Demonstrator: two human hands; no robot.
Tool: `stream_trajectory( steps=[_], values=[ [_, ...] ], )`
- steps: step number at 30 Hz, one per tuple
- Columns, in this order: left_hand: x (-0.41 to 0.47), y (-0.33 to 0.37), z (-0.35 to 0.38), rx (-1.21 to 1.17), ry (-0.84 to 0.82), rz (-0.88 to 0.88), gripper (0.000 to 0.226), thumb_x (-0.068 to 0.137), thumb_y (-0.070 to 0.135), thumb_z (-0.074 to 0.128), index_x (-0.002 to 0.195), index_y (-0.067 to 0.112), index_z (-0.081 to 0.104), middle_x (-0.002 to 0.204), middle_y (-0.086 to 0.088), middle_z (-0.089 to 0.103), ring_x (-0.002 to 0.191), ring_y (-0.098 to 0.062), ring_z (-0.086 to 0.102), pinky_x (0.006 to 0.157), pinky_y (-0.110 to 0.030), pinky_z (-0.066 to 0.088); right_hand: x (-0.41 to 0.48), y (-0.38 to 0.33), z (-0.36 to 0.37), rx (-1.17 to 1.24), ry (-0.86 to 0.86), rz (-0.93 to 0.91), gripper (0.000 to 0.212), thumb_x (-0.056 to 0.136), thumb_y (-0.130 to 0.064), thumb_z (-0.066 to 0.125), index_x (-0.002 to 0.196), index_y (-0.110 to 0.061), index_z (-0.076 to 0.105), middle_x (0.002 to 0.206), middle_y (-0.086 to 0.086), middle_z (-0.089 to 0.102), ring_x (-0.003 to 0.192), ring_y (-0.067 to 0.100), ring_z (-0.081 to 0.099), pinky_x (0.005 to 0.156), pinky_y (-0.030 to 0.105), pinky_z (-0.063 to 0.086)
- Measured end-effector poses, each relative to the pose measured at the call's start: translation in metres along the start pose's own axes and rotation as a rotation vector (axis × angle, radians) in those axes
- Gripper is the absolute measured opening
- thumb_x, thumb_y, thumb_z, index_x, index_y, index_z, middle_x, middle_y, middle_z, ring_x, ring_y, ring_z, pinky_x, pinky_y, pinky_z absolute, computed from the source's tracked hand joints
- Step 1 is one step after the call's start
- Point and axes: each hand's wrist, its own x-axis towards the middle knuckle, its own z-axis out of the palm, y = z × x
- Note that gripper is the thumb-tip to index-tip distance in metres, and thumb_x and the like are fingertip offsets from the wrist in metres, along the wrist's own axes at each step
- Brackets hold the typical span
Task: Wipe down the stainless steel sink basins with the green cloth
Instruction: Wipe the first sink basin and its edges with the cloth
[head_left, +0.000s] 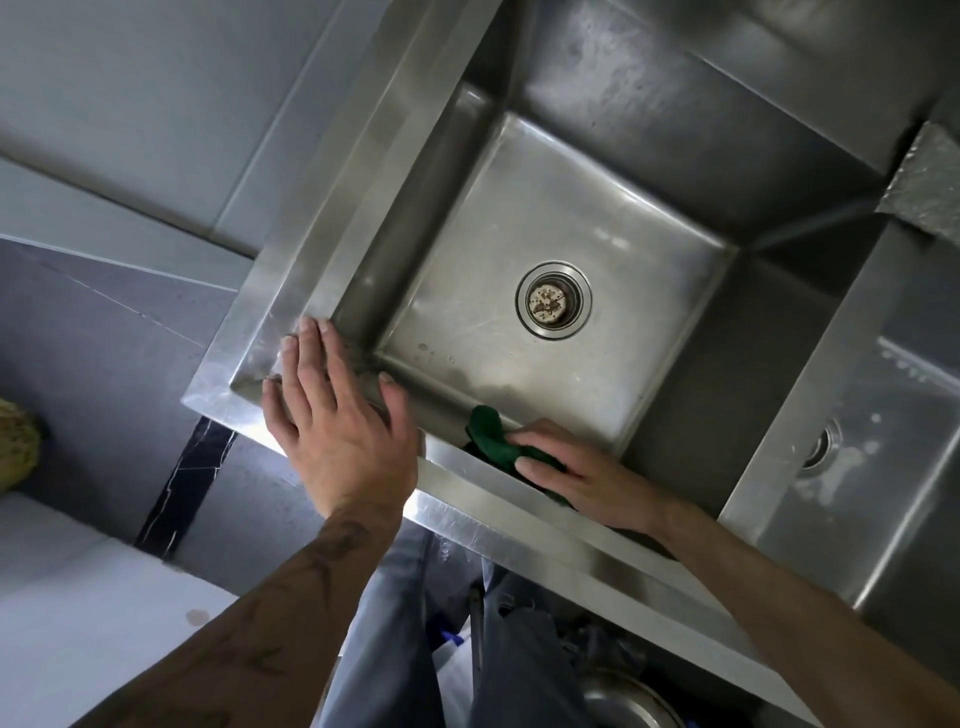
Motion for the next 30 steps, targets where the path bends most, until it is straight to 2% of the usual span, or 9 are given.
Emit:
stream_trajectory(
  steps=[4, 6, 10, 14, 17, 20, 22, 24, 30],
  values=[
    [0.000, -0.001, 0.001, -0.005, -0.002, 0.003, 0.072, 0.105, 0.040, 0.041, 0.168, 0.012, 0.023, 0.175, -0.007, 0.027, 0.163, -0.025, 0.021, 0.134, -0.051, 0.013, 0.035, 0.018, -0.001, -0.095, -0.015, 0.046, 0.049, 0.105, -0.051, 0.051, 0.147, -0.027, 0.054, 0.134, -0.021, 0.051, 0.131, 0.008, 0.049, 0.120, 0.029, 0.035],
    [-0.001, -0.001, 0.001, -0.006, 0.008, 0.005, 0.071, 0.105, 0.040, 0.040, 0.168, 0.012, 0.023, 0.175, -0.007, 0.027, 0.163, -0.025, 0.021, 0.134, -0.051, 0.013, 0.046, 0.029, 0.000, -0.132, -0.031, 0.086, 0.057, 0.100, -0.065, 0.048, 0.147, -0.032, 0.055, 0.142, -0.014, 0.052, 0.134, 0.013, 0.048, 0.122, 0.040, 0.035],
    [0.000, -0.001, 0.001, -0.008, -0.014, 0.009, 0.072, 0.105, 0.042, 0.037, 0.169, 0.014, 0.020, 0.176, -0.006, 0.025, 0.164, -0.024, 0.018, 0.134, -0.050, 0.010, 0.019, 0.016, 0.002, -0.065, 0.046, 0.040, 0.039, 0.109, -0.035, 0.052, 0.145, -0.023, 0.057, 0.129, -0.023, 0.053, 0.119, -0.005, 0.051, 0.108, 0.008, 0.033],
    [-0.001, -0.001, 0.001, 0.005, 0.002, 0.005, 0.072, 0.105, 0.041, 0.040, 0.169, 0.013, 0.021, 0.175, -0.007, 0.027, 0.164, -0.024, 0.020, 0.134, -0.050, 0.012, -0.009, 0.016, 0.001, 0.010, 0.041, 0.020, 0.034, 0.110, -0.029, 0.052, 0.142, -0.019, 0.058, 0.128, -0.010, 0.059, 0.122, 0.003, 0.055, 0.105, 0.014, 0.039],
    [-0.002, 0.000, 0.001, 0.001, -0.001, 0.008, 0.072, 0.105, 0.041, 0.040, 0.169, 0.013, 0.021, 0.175, -0.007, 0.027, 0.164, -0.024, 0.020, 0.134, -0.050, 0.012, 0.011, 0.035, 0.000, -0.090, -0.005, 0.052, 0.039, 0.109, -0.031, 0.051, 0.146, -0.019, 0.056, 0.132, -0.020, 0.054, 0.121, 0.002, 0.050, 0.111, 0.022, 0.036],
    [-0.002, -0.001, 0.001, -0.001, -0.002, 0.003, 0.072, 0.104, 0.041, 0.038, 0.169, 0.014, 0.021, 0.175, -0.006, 0.026, 0.164, -0.024, 0.019, 0.134, -0.050, 0.012, 0.032, 0.052, -0.003, -0.199, -0.035, 0.174, 0.042, 0.111, -0.031, 0.049, 0.151, -0.016, 0.052, 0.150, 0.002, 0.052, 0.138, 0.019, 0.046, 0.114, 0.024, 0.027],
    [-0.002, -0.001, 0.001, -0.003, 0.001, 0.004, 0.072, 0.104, 0.042, 0.038, 0.169, 0.014, 0.021, 0.175, -0.006, 0.026, 0.164, -0.024, 0.019, 0.134, -0.051, 0.012, 0.025, 0.052, -0.004, -0.165, -0.038, 0.172, 0.042, 0.111, -0.033, 0.048, 0.150, -0.020, 0.052, 0.149, 0.000, 0.052, 0.133, 0.011, 0.048, 0.111, 0.020, 0.028],
    [-0.001, -0.001, 0.001, -0.002, -0.002, 0.005, 0.073, 0.104, 0.042, 0.039, 0.169, 0.015, 0.021, 0.176, -0.006, 0.026, 0.164, -0.023, 0.019, 0.133, -0.051, 0.013, 0.002, 0.044, -0.004, -0.058, -0.023, 0.171, 0.039, 0.110, -0.038, 0.048, 0.147, -0.028, 0.054, 0.138, -0.019, 0.054, 0.122, -0.008, 0.049, 0.108, 0.016, 0.032],
    [-0.001, -0.001, 0.001, -0.004, 0.003, 0.007, 0.073, 0.104, 0.042, 0.039, 0.169, 0.014, 0.021, 0.175, -0.007, 0.026, 0.164, -0.024, 0.020, 0.133, -0.050, 0.012, -0.010, 0.050, -0.006, -0.064, -0.015, 0.170, 0.035, 0.110, -0.031, 0.050, 0.143, -0.024, 0.057, 0.130, -0.021, 0.057, 0.114, -0.012, 0.050, 0.101, 0.006, 0.033]
  ],
)
